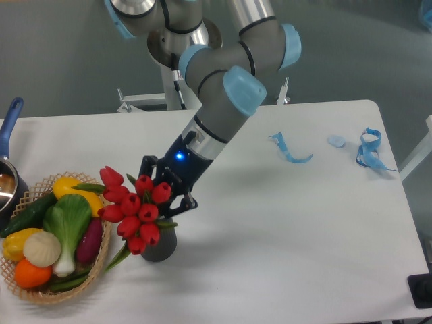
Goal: Pick up the flowers from the vase
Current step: 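Lift the gripped tulips up out of the black vase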
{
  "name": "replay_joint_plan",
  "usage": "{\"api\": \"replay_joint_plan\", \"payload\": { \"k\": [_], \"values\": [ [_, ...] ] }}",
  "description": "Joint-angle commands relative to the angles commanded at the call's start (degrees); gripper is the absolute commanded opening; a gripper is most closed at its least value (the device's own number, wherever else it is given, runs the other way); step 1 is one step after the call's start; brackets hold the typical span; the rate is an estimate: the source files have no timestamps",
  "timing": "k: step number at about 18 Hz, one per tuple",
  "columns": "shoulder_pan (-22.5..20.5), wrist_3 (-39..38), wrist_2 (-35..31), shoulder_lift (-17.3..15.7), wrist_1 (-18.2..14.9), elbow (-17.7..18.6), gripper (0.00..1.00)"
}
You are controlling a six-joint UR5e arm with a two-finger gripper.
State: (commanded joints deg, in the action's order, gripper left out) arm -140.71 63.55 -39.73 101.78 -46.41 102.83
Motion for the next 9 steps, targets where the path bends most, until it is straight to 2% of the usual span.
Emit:
{"api": "replay_joint_plan", "payload": {
  "k": [4, 9],
  "values": [
    [0.0, -6.4, 1.5, -1.9, -0.1, -2.9, 0.39],
    [0.0, -13.8, 3.7, -2.6, -0.2, -7.3, 0.39]
  ]
}}
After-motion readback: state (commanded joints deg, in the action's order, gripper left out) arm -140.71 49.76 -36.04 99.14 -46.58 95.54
